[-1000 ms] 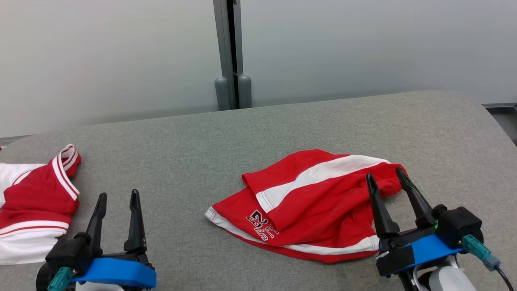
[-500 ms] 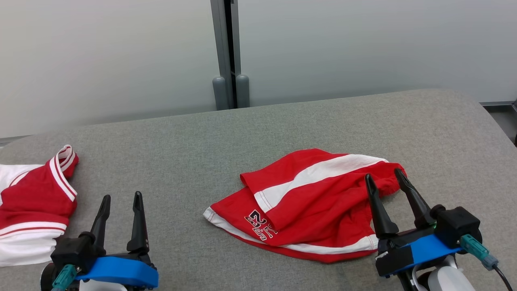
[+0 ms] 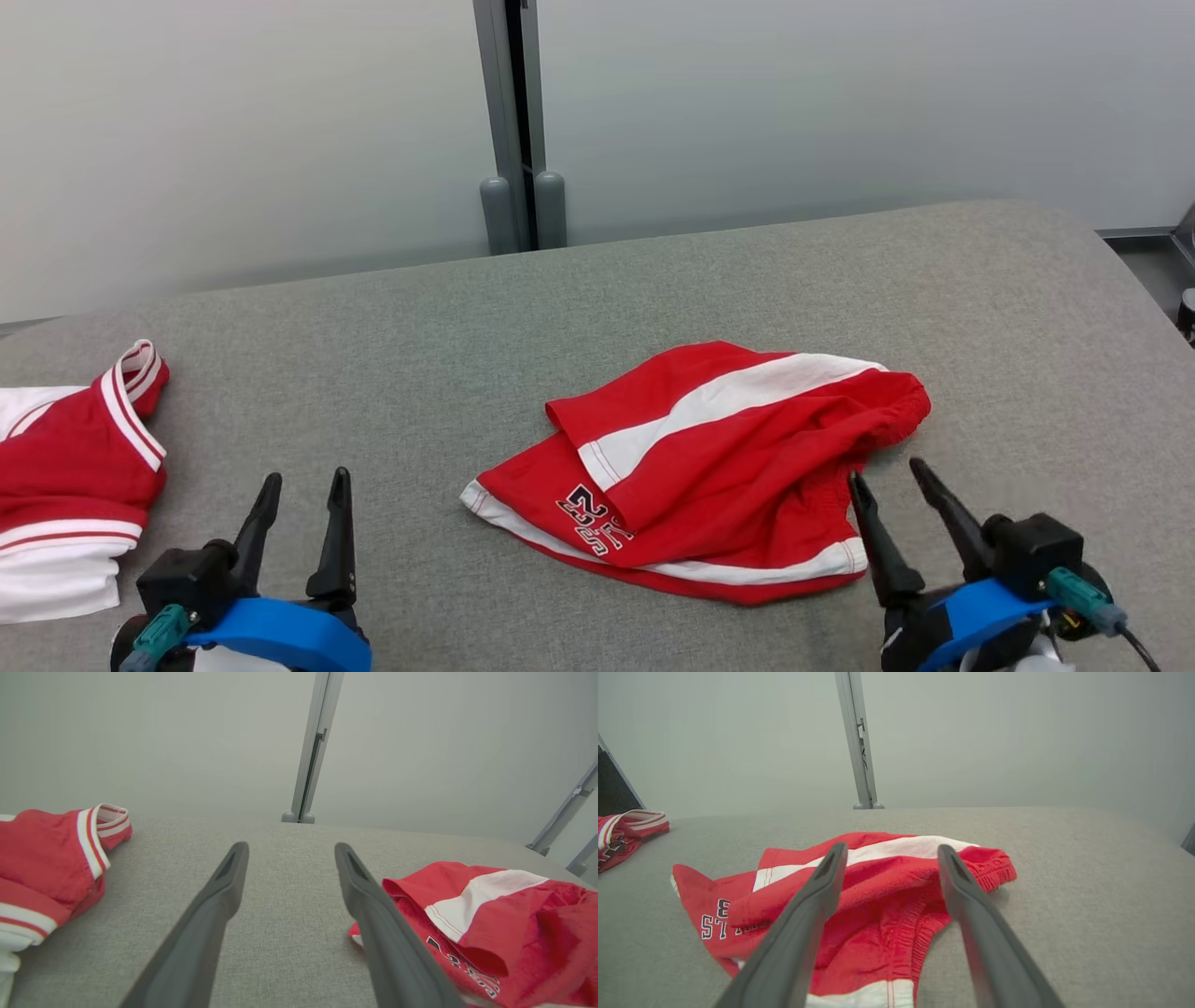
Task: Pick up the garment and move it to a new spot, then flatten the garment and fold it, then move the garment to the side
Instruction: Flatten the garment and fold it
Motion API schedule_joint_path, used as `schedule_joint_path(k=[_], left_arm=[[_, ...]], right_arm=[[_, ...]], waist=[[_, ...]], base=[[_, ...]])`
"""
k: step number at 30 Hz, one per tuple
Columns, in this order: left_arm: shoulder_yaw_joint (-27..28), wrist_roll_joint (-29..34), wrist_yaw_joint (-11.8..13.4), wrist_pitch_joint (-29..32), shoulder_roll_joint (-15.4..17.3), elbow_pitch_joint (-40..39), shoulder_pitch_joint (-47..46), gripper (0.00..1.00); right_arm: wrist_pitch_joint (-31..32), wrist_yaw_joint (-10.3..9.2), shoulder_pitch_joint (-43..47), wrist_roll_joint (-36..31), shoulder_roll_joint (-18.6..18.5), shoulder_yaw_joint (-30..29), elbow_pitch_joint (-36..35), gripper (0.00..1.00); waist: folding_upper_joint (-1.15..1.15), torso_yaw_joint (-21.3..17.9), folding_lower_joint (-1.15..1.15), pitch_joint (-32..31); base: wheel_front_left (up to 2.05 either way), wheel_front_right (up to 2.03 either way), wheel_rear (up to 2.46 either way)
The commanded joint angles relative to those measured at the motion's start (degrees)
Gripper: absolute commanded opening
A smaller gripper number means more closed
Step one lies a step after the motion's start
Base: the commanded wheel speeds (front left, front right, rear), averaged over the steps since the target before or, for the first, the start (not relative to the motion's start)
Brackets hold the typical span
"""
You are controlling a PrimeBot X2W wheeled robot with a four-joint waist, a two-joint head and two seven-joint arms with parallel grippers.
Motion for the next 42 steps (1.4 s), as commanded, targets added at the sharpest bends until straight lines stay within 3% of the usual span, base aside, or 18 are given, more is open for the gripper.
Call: schedule_joint_path(k=[1, 8, 13, 19, 27, 33, 36, 37, 38, 39, 42], left_arm=[[-0.3, -0.4, -0.3, 0.6, 0.4, 0.0, -0.2, 1.0], [-3.6, -3.1, -2.5, 9.4, 2.8, -0.6, -0.4, 1.0], [-8.6, -5.6, -3.4, 16.9, 4.5, -0.9, -2.1, 1.0], [-13.6, -7.5, -3.8, 21.8, 6.7, -0.4, -6.2, 1.0], [-22.3, -10.9, -3.6, 25.4, 10.6, 2.2, -14.3, 1.0], [-26.8, -12.4, -3.6, 23.9, 12.3, 6.3, -18.9, 1.0], [-29.8, -13.9, -3.6, 22.6, 13.0, 7.2, -20.4, 0.98], [-31.0, -14.5, -3.6, 22.1, 13.3, 7.3, -20.8, 0.35], [-31.9, -15.2, -3.6, 21.6, 13.5, 7.6, -21.2, 0.0], [-33.0, -15.8, -3.6, 21.3, 13.6, 7.7, -21.4, 0.0], [-34.8, -17.2, -3.6, 18.7, 14.2, 8.6, -22.2, 0.0]], right_arm=[[0.6, 0.01, 0.6, 0.6, -0.5, 0.4, 0.8, 1.0], [8.5, 0.01, -1.0, 5.7, -2.6, 5.5, 7.2, 1.0], [11.2, 0.01, -3.4, 8.3, -2.9, 8.1, 10.3, 1.0], [13.4, 0.01, -6.4, 10.5, -3.1, 11.6, 13.3, 1.0], [13.1, 0.01, -10.0, 12.7, -3.1, 16.5, 15.5, 1.0], [12.5, 0.01, -11.4, 14.7, -3.5, 20.9, 16.3, 1.0], [12.2, 0.08, -11.8, 15.8, -3.9, 22.8, 16.6, 0.62], [12.1, 0.08, -11.9, 16.2, -4.1, 23.4, 16.7, 0.42], [11.8, 0.08, -11.9, 16.5, -4.2, 23.8, 16.9, 0.27], [11.5, 0.08, -12.0, 16.8, -4.5, 24.1, 16.9, 0.0], [10.4, 0.06, -12.0, 17.7, -5.3, 25.2, 16.6, 0.0]], waist=[[0.0, -0.1, 0.0, 0.1], [0.0, -0.5, 0.0, 2.1], [0.0, -0.6, 0.0, 3.6], [0.0, -0.9, 0.0, 5.6], [0.0, -2.5, 0.0, 8.4], [0.0, -3.4, 0.0, 9.8], [0.0, -3.6, 0.0, 10.0], [0.0, -3.6, 0.0, 9.9], [0.0, -3.6, 0.0, 9.9], [0.0, -3.6, 0.0, 9.7], [0.0, -3.3, 0.0, 9.0]], base=[[0.0, 0.0, 0.0], [0.0, 0.0, 0.0], [0.0, 0.0, 0.0], [0.0, 0.0, 0.0], [0.0, 0.0, 0.0], [0.0, 0.0, 0.0], [0.0, 0.0, 0.0], [0.0, 0.0, 0.0], [0.0, 0.0, 0.0], [0.0, 0.0, 0.0], [0.0, 0.0, 0.0]])
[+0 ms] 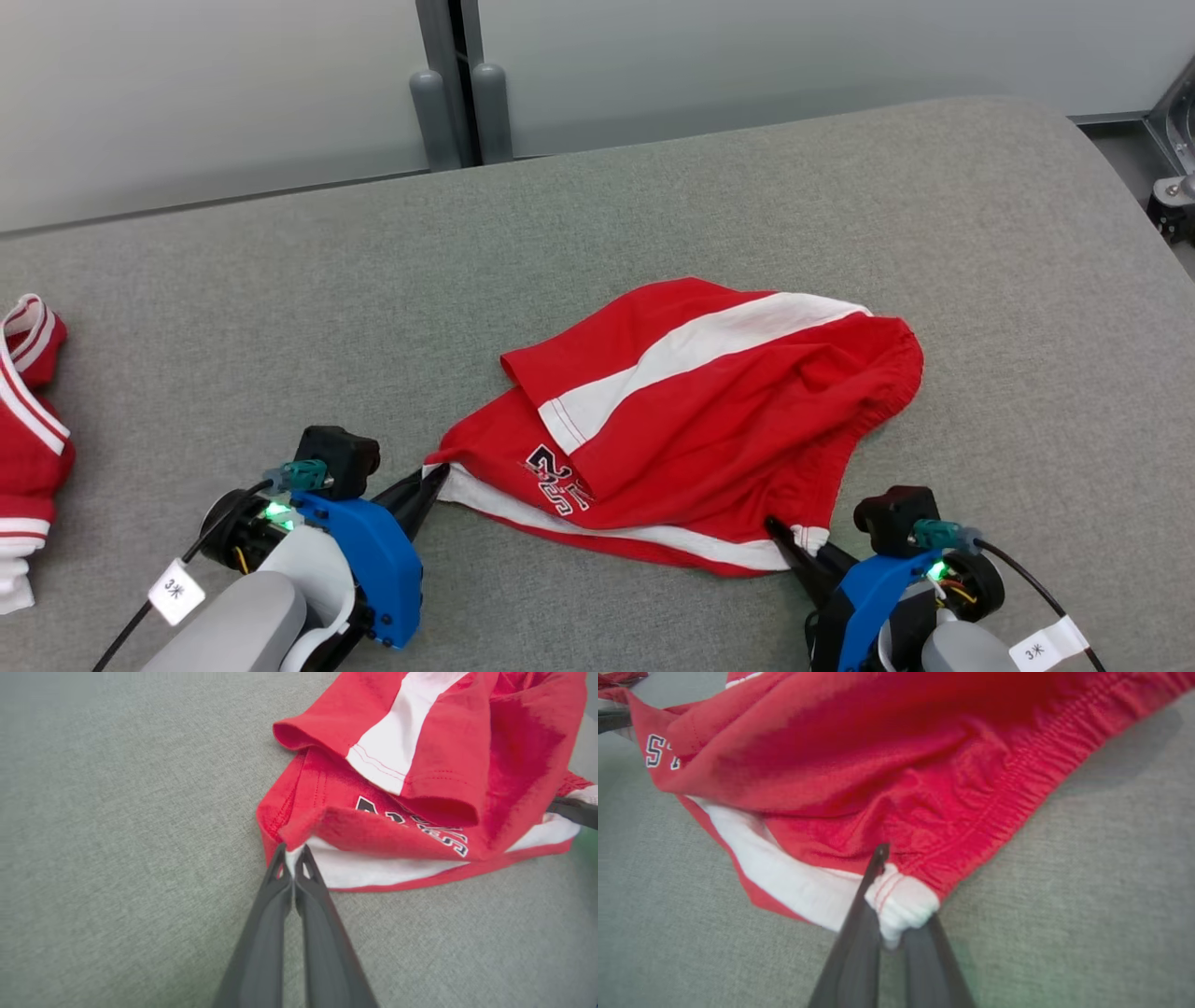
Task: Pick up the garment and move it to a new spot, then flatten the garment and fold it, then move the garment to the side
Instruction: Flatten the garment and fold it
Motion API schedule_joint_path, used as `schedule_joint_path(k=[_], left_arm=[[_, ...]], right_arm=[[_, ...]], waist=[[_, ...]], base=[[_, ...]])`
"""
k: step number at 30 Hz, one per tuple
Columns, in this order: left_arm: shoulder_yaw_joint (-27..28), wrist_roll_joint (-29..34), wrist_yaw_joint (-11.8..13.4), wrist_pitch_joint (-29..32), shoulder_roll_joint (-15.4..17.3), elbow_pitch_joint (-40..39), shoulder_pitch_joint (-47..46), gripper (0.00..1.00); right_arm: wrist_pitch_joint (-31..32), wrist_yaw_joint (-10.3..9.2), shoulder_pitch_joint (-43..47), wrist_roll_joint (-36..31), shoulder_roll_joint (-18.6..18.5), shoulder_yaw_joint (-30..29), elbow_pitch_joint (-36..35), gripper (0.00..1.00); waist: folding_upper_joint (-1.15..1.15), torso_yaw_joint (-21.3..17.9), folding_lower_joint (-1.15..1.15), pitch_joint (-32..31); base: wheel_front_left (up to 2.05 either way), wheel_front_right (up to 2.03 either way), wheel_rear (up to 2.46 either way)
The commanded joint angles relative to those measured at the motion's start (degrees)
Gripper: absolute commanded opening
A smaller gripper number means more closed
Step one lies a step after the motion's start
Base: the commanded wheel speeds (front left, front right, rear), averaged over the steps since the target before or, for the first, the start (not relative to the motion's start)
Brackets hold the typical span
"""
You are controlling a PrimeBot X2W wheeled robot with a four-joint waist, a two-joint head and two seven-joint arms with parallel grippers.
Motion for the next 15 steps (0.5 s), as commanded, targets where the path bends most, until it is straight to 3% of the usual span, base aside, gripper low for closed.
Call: schedule_joint_path(k=[1, 8, 15], left_arm=[[-0.3, -0.7, 0.0, -1.1, 0.5, 0.5, -0.8, 0.0], [-0.2, -5.1, -0.1, -6.5, 2.9, -1.9, 1.7, 0.0], [3.2, -8.3, 1.3, -8.9, 7.6, -9.8, 5.2, 0.0]], right_arm=[[-0.6, 0.07, 0.5, 0.7, -0.4, 0.7, 0.0, 0.0], [-4.3, 0.07, 1.8, 7.8, -3.0, 2.1, -6.3, 0.0], [-4.1, 0.07, 2.9, 17.0, -9.9, 4.7, -17.5, 0.0]], waist=[[-0.01, 0.1, 0.0, -0.5], [-0.01, 1.6, 0.0, -3.5], [-0.01, 2.9, 0.0, -4.6]], base=[[0.0, 0.0, 0.0], [0.0, 0.0, 0.0], [0.0, 0.0, 0.0]])
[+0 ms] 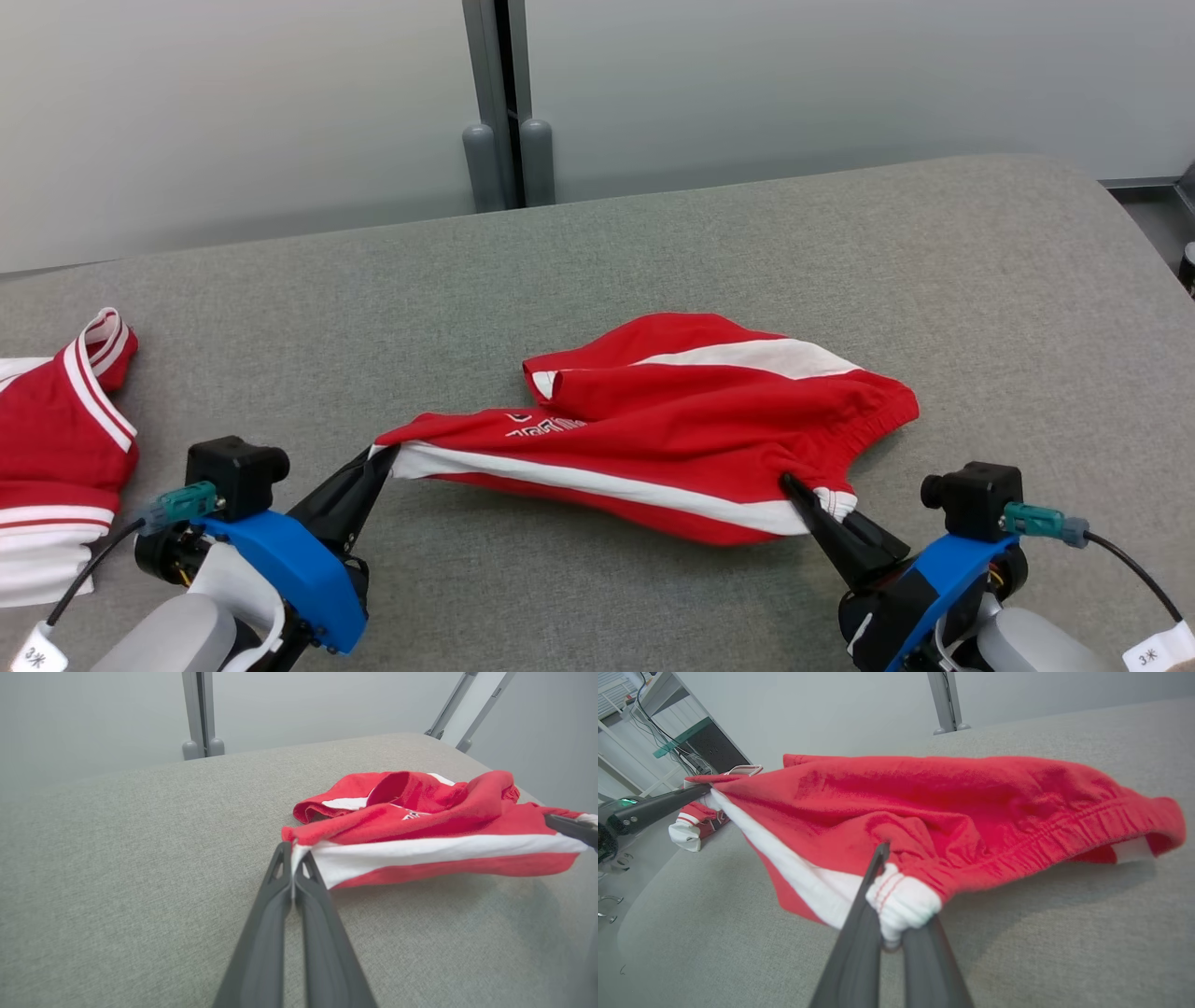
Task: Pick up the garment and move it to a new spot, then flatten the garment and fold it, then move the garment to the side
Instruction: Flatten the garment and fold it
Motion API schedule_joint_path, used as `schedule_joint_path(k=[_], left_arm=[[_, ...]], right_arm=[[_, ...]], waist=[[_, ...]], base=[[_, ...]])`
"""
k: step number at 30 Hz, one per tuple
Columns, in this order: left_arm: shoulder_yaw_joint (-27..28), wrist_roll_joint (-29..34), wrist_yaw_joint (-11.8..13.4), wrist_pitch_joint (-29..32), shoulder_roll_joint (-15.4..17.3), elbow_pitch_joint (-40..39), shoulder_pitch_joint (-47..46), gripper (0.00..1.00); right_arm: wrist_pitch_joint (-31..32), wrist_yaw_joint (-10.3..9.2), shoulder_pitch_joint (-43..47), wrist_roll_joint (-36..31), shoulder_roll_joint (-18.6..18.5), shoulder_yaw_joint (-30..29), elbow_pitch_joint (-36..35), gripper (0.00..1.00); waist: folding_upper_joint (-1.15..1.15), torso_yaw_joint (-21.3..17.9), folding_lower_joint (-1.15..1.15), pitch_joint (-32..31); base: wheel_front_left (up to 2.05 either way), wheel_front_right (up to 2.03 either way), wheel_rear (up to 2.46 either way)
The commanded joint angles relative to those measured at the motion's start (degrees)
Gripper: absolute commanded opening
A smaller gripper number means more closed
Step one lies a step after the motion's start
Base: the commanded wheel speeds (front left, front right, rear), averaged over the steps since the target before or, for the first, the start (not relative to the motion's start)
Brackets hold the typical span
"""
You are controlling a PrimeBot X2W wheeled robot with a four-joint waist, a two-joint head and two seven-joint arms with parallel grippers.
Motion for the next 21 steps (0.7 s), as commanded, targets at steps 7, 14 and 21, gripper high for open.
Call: schedule_joint_path(k=[7, 14, 21], left_arm=[[2.6, -2.5, 1.8, 2.5, 3.3, -7.5, -1.0, 0.0], [3.4, -3.6, 1.0, 9.5, 3.1, -5.3, -11.4, 0.0], [4.9, -8.0, -0.5, 20.0, -1.0, 6.3, -32.6, 0.0]], right_arm=[[2.6, 0.03, -3.6, 6.3, -4.4, 1.7, -6.7, 0.0], [8.7, 0.03, -15.0, 11.6, -4.8, 3.9, -5.9, 0.0], [18.9, 0.03, -36.8, 20.4, -3.8, 4.4, 2.4, 0.0]], waist=[[0.0, 1.0, 0.0, 1.7], [0.0, 1.3, 0.0, 7.0], [0.0, 1.3, 0.0, 15.8]], base=[[0.0, 0.0, 0.0], [0.0, 0.0, 0.0], [0.0, 0.0, 0.0]])
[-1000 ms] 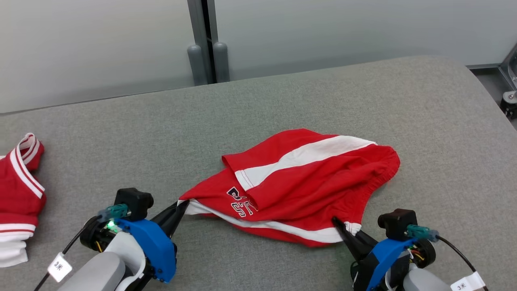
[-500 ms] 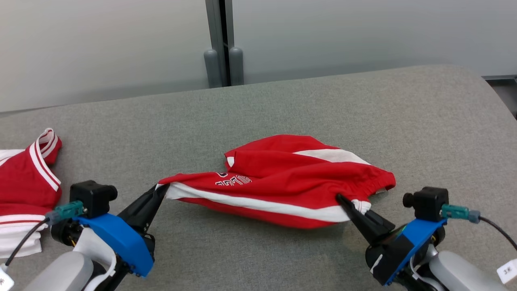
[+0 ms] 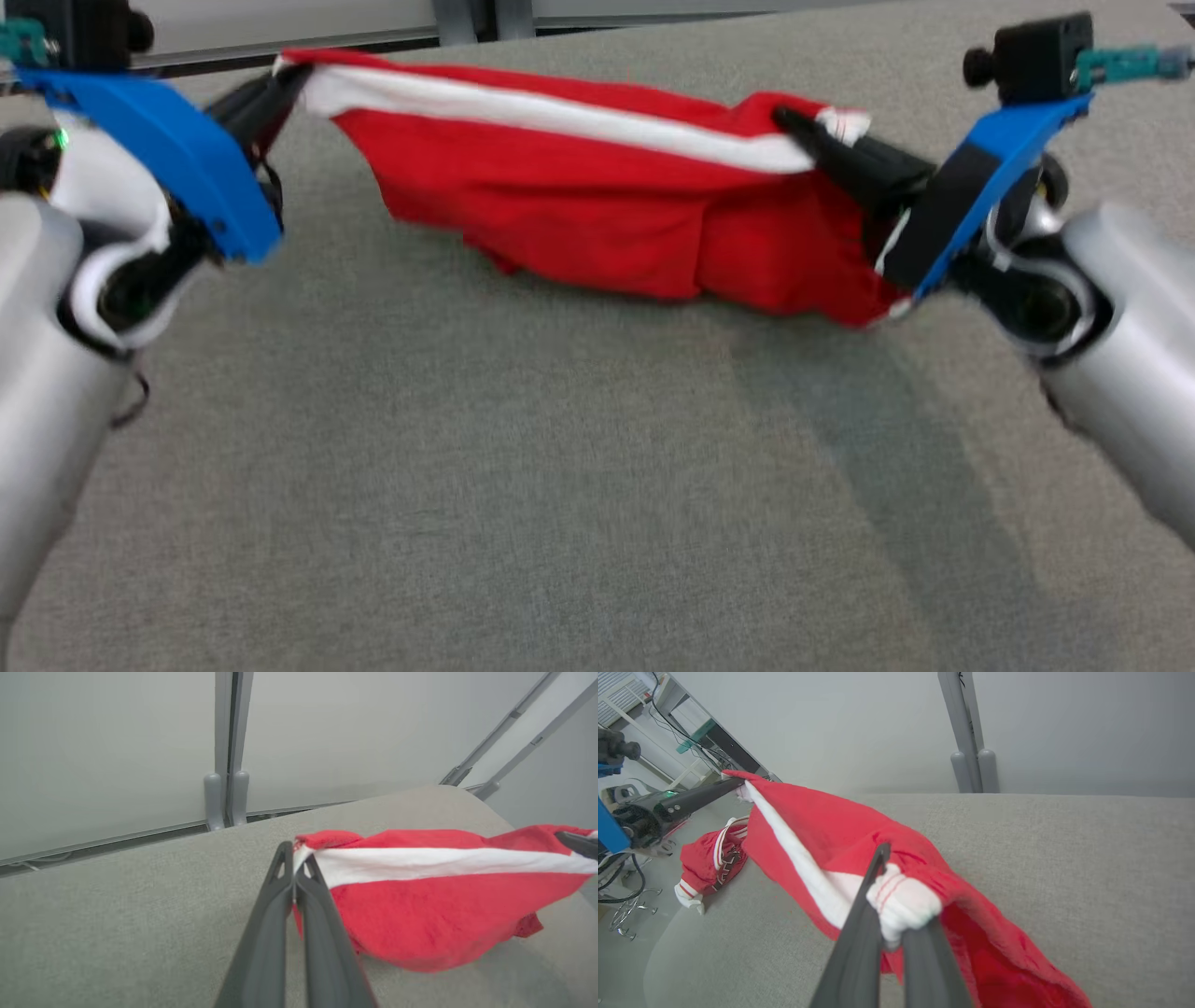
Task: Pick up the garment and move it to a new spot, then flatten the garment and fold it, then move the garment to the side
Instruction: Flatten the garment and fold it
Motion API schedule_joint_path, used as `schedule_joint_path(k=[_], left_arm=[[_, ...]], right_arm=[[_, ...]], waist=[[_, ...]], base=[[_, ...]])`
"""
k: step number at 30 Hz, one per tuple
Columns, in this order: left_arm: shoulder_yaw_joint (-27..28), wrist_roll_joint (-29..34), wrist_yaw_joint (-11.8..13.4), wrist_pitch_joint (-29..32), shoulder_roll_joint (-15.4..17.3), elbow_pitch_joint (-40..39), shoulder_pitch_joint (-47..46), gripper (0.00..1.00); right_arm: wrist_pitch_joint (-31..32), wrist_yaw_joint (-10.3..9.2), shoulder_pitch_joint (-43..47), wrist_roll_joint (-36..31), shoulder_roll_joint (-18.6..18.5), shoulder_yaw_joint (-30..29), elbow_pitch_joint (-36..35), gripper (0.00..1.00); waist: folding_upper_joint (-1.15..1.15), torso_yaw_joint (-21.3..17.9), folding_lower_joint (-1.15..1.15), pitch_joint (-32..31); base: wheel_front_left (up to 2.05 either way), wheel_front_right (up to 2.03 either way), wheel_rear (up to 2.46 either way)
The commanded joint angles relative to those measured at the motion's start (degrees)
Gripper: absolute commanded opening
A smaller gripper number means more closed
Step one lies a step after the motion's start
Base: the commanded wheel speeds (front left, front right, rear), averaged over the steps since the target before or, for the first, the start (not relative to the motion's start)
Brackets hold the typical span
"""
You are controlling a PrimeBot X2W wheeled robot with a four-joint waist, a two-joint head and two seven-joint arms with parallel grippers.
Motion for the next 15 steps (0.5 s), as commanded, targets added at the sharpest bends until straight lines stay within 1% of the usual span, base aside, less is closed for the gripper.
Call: schedule_joint_path(k=[1, 4, 8, 12, 15], left_arm=[[0.7, -0.3, -0.1, 0.4, -0.3, 0.8, -2.5, 0.0], [1.4, -0.1, -0.4, 1.3, -1.8, 5.9, -12.5, 0.0], [2.3, 0.6, -0.6, -0.4, -4.5, 11.2, -24.5, 0.0], [2.1, 3.0, -0.6, -5.4, -5.7, 14.8, -33.4, 0.0], [0.8, 4.7, -0.6, -10.4, -6.0, 15.2, -37.0, 0.0]], right_arm=[[0.4, 0.03, -2.3, 0.1, 0.4, 0.0, 0.8, 0.0], [1.2, 0.03, -12.4, 0.9, 2.1, -0.8, 6.2, 0.0], [-1.4, 0.03, -24.0, 1.8, 4.0, -2.7, 11.1, 0.0], [-6.6, 0.03, -31.9, 1.6, 4.9, -3.1, 12.3, 0.0], [-12.2, 0.03, -34.4, 1.8, 5.0, -2.9, 11.4, 0.0]], waist=[[-0.01, 1.7, -0.02, 2.3], [-0.01, 1.9, -0.02, 5.6], [-0.01, 2.3, -0.02, 8.6], [-0.01, 2.6, -0.02, 10.1], [-0.01, 2.7, -0.02, 10.3]], base=[[0.0, 0.0, 0.0], [0.0, 0.0, 0.0], [0.0, 0.0, 0.0], [0.0, 0.0, 0.0], [0.0, 0.0, 0.0]])
